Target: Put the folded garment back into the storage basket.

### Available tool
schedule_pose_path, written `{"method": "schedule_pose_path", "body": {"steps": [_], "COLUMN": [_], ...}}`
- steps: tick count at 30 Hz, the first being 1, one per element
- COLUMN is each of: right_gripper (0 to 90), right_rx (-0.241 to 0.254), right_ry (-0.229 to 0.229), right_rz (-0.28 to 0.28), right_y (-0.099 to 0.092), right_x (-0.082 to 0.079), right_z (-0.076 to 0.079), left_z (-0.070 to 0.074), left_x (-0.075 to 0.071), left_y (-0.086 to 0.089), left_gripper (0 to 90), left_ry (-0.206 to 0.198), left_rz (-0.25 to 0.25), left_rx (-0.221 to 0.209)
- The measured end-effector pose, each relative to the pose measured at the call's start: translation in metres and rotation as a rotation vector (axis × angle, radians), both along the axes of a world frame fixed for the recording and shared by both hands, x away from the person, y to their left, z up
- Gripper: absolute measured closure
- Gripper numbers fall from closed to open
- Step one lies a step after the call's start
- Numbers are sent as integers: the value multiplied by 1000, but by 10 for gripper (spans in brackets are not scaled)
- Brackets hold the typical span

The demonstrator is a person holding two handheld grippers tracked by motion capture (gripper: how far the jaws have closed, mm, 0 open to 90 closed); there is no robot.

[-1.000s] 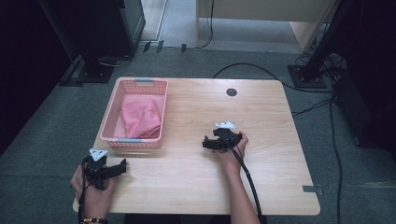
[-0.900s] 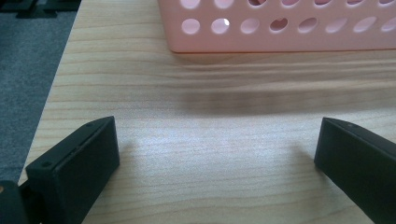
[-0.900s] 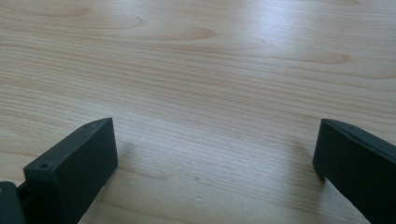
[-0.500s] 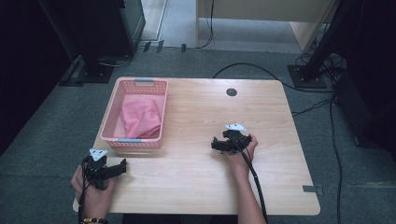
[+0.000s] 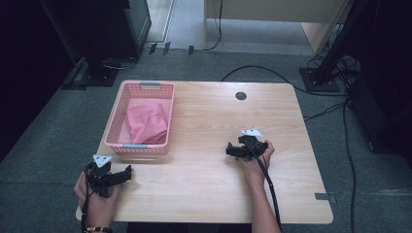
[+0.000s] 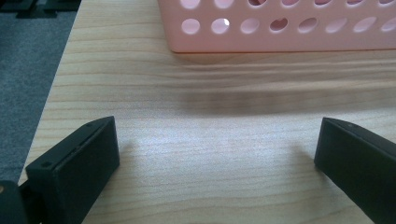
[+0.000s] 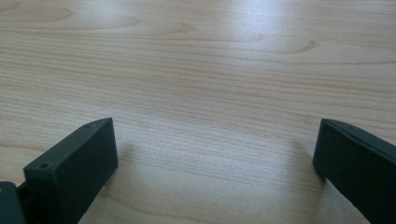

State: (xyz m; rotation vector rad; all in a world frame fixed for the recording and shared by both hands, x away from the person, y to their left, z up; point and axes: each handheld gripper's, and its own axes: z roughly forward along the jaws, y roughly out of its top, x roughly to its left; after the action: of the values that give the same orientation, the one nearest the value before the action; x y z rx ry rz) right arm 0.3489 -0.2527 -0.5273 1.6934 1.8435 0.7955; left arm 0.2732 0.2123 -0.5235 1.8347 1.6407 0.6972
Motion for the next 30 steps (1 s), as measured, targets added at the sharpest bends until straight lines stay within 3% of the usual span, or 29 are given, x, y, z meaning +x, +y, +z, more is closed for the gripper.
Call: {"method": "schedule_pose_path", "body": {"steps": [30], "right_gripper": [0], "right_rx": [0], "right_ry": [0], "right_rz": [-38], "right_y": [-26], "right_x": [-6], "right_z": [0], "left_z": [0], "left_x": [0], "left_y": [0], "left_gripper": [0], "left_ry": [0], "left_rz": [0], "left_rx": [0]}}
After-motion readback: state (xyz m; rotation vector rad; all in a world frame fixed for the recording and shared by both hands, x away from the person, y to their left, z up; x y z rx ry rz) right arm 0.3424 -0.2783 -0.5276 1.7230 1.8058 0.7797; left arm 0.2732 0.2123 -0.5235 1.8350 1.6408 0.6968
